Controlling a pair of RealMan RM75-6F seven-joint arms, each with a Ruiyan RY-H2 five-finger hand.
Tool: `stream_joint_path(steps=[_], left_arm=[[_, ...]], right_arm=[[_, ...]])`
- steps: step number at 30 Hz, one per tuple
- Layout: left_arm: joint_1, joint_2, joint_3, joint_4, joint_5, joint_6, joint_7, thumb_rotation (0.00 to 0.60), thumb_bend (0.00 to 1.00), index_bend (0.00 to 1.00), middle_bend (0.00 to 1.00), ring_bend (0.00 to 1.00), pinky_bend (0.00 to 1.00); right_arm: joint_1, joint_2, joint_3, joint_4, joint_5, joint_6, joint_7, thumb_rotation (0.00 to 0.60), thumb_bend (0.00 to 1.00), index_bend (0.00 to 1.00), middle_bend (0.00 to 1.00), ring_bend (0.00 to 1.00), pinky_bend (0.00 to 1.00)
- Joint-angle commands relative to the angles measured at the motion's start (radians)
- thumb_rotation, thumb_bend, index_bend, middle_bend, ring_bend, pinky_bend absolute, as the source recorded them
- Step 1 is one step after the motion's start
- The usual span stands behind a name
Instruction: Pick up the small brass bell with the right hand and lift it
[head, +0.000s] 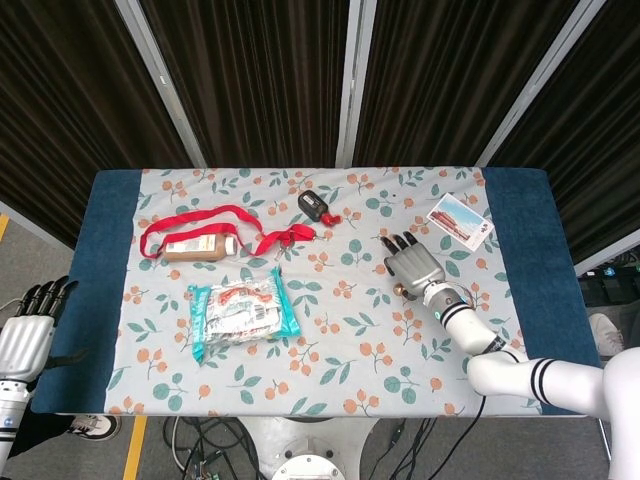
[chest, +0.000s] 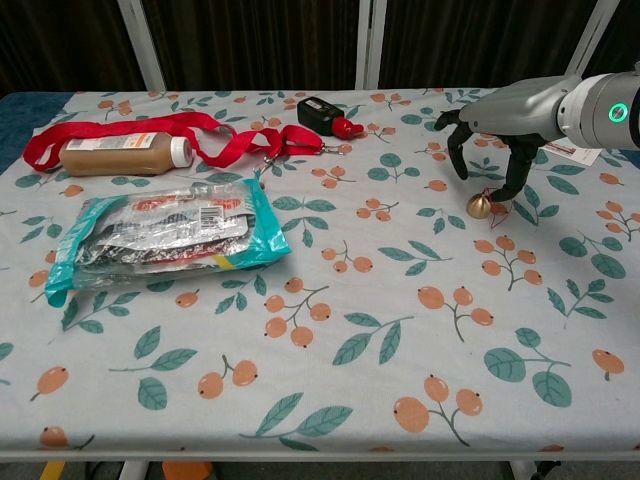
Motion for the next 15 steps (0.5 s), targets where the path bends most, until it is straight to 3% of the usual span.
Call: stream_joint_path(steps=[1,15], left_arm=[[0.000,0.000,0.000,0.000,0.000,-0.001,-0.001,0.600,0.04,0.01,0.00,0.00,0.00],[0.002,-0.001,0.001,0.004,0.000,0.000,-0.004,0.600,0.03,0.01,0.00,0.00,0.00]], right_arm=[[-0.001,-0.001,0.000,0.001,0.000,0.002,0.001,0.600,0.16,0.46,0.00,0.00,0.00],[-0.001,-0.004,-0.005,0.008,0.014,0.002,0.001,0.600,0.17,0.49,0.00,0.00,0.00]])
